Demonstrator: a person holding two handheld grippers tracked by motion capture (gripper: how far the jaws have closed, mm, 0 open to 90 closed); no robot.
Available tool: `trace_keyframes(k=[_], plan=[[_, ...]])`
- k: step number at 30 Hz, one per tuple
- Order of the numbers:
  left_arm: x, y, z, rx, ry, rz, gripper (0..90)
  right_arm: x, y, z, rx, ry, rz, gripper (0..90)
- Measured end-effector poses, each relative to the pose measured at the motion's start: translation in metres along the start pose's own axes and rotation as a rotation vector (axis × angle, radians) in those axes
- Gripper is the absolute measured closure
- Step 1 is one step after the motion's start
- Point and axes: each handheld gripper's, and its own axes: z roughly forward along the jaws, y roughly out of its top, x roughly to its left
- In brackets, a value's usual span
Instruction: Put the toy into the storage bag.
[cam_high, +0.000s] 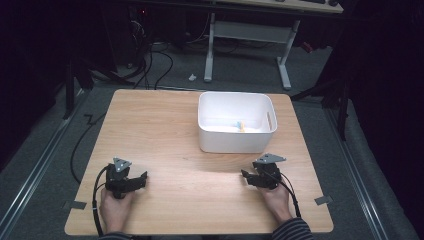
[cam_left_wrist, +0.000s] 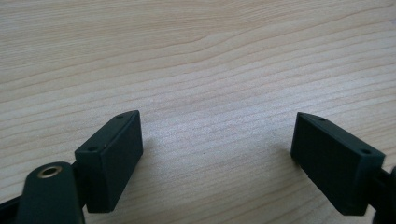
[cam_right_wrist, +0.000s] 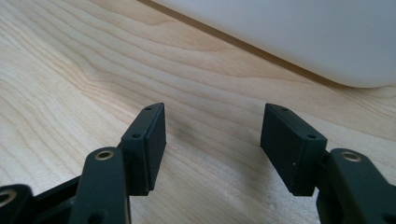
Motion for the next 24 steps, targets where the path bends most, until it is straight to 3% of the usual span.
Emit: trace_keyframes(k=[5,10,18,24], plan=[[0.0000,0.0000,0.0000,0.000,0.000,0.000,17.0,-0.0006,-0.0015,0.0020,-0.010,-0.008,0.006,40.0],[0.0000,-0.0001,-0.0002,0.001,-0.001,0.000,17.0,0.0002,-0.0017,0.0040,-0.015,-0.004,-0.031,35.0],[-0.0002,-0.0010,-0.0011,-0.001,0.004,-0.004,17.6,-0.0039,-0.0041,0.0029,-0.014,0.017,-0.050,29.1],[0.0007,-0.0019,-0.0020,-0.004,0.004,-0.014,17.8,-0.0056,-0.0066,0.0005,-0.007,-0.003,-0.033,24.8]])
